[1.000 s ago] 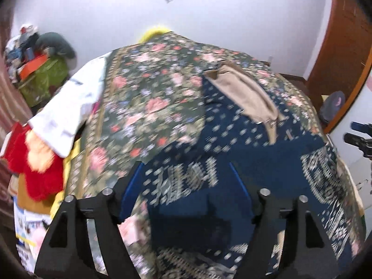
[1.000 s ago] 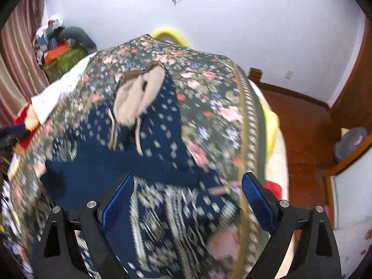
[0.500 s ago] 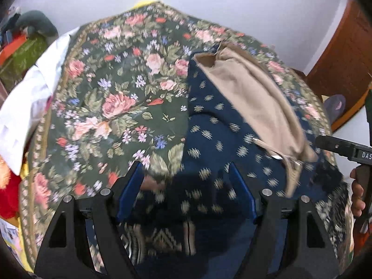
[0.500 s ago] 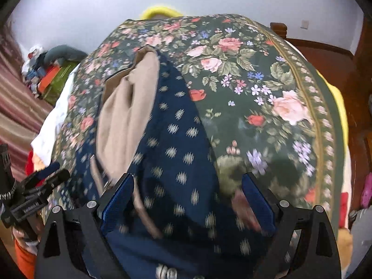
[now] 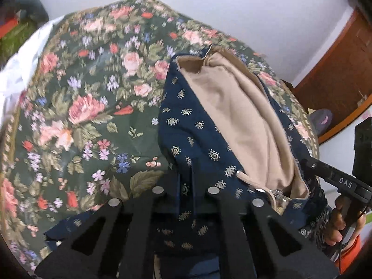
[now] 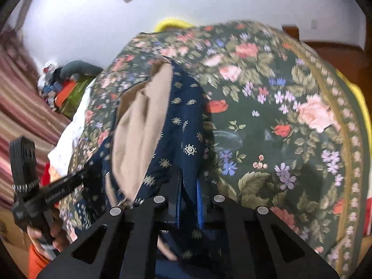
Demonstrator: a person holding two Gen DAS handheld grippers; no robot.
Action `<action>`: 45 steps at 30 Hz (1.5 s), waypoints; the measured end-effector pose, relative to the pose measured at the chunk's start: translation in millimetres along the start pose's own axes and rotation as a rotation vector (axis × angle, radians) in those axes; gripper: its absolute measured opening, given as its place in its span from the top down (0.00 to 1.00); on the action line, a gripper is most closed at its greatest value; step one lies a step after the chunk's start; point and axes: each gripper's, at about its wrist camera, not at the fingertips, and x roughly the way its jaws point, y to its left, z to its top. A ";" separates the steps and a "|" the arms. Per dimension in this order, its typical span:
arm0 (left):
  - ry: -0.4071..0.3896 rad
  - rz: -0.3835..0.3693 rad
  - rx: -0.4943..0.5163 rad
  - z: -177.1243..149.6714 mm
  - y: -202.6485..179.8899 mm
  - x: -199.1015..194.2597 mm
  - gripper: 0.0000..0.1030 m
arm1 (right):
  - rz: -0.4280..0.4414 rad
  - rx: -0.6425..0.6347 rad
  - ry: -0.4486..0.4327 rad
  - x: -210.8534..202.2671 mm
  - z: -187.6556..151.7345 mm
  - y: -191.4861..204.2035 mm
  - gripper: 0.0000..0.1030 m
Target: Fold large clothes
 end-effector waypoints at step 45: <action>0.021 0.069 0.105 -88.5 15.2 -83.8 0.47 | -0.608 -0.568 0.104 14.8 -83.1 35.3 0.91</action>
